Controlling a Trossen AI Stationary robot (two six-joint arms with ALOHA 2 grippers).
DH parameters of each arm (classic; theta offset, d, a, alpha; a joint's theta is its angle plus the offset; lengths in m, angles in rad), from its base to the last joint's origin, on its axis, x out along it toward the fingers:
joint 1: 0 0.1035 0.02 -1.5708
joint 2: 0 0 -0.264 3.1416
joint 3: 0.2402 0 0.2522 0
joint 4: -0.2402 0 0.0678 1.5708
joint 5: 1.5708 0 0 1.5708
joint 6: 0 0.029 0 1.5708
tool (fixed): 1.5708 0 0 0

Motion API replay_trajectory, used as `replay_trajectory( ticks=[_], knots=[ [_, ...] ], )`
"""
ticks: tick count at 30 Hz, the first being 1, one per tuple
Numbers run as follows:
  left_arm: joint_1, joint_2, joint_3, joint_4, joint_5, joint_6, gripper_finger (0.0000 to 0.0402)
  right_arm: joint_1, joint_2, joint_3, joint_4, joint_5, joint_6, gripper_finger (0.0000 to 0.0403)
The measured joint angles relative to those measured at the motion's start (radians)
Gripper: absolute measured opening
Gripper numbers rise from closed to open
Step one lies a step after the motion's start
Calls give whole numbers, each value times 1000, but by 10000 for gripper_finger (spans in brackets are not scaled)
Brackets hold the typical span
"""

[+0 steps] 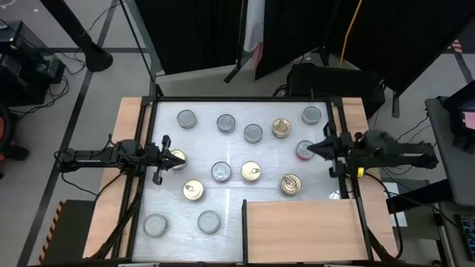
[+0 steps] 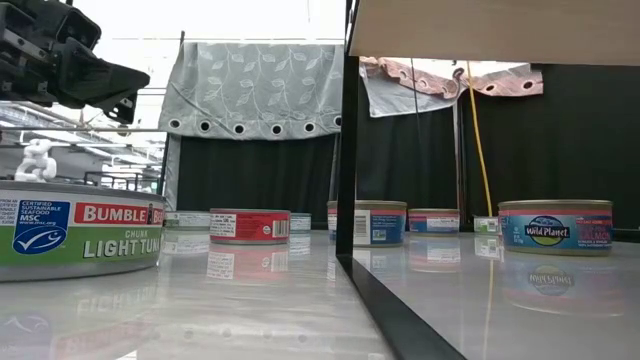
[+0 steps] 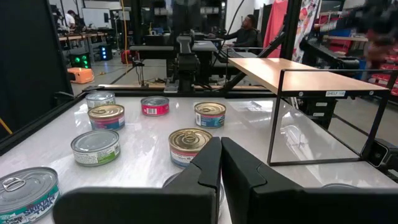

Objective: Stack canned seafood by type on shelf
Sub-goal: Put the red tuna can on the shelf

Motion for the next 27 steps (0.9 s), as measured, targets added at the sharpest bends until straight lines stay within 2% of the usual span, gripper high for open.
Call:
replay_trajectory(
  ticks=[5, 10, 14, 17, 20, 23, 27],
  knots=[
    [0, 0, 0, 0, 0, 0, 16, 0, 303, 491, -274, -3, -102, 0],
    [0, 0, 0, 0, 0, 0, 16, 0, 638, 1112, -686, 2, -156, 0],
    [0, 0, 0, 0, 0, 0, 16, 0, 876, 1566, -924, 5, -84, 0],
    [0, 0, 0, 0, 0, 0, 16, 0, 1016, 1805, -1025, -4, 59, 0],
    [0, 0, 0, 0, 0, 0, 16, 0, 1110, 1928, -1147, -6, 246, 0],
    [0, 0, 0, 1, 0, 0, 16, 3, 1134, 1879, -1221, -9, 364, 0],
    [0, 0, -1, 9, -37, 26, 16, 35, 1161, 1771, -1273, -9, 429, 0]
  ],
)
